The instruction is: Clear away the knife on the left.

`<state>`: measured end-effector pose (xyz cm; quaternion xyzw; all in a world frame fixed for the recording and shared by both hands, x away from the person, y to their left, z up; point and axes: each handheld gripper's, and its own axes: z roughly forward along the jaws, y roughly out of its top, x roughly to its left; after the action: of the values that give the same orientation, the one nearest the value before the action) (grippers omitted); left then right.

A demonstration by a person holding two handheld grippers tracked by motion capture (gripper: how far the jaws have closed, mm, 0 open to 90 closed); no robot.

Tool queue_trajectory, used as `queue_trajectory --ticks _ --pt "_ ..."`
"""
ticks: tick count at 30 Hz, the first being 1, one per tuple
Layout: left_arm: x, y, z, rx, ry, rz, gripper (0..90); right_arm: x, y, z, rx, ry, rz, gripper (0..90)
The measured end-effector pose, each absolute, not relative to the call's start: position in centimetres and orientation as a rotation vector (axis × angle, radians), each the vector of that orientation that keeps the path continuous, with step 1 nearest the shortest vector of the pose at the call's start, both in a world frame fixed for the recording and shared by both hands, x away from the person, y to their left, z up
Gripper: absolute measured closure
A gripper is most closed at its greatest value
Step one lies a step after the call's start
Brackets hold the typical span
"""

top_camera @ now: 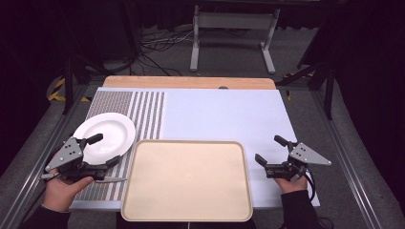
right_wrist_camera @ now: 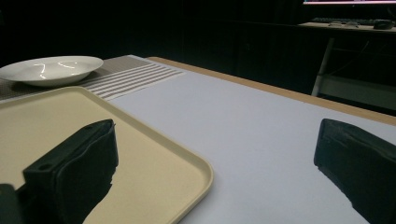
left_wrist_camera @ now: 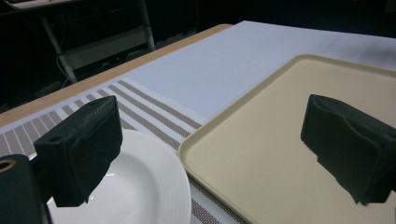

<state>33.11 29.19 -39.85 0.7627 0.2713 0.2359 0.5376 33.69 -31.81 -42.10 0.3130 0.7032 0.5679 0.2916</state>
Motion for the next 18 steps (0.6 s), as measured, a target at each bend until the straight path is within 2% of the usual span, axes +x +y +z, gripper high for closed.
queue_trajectory --ticks 18 --pt "33.4 30.7 -37.8 2.245 0.582 0.593 5.7 33.9 -31.6 -42.3 0.828 1.904 1.505 0.5"
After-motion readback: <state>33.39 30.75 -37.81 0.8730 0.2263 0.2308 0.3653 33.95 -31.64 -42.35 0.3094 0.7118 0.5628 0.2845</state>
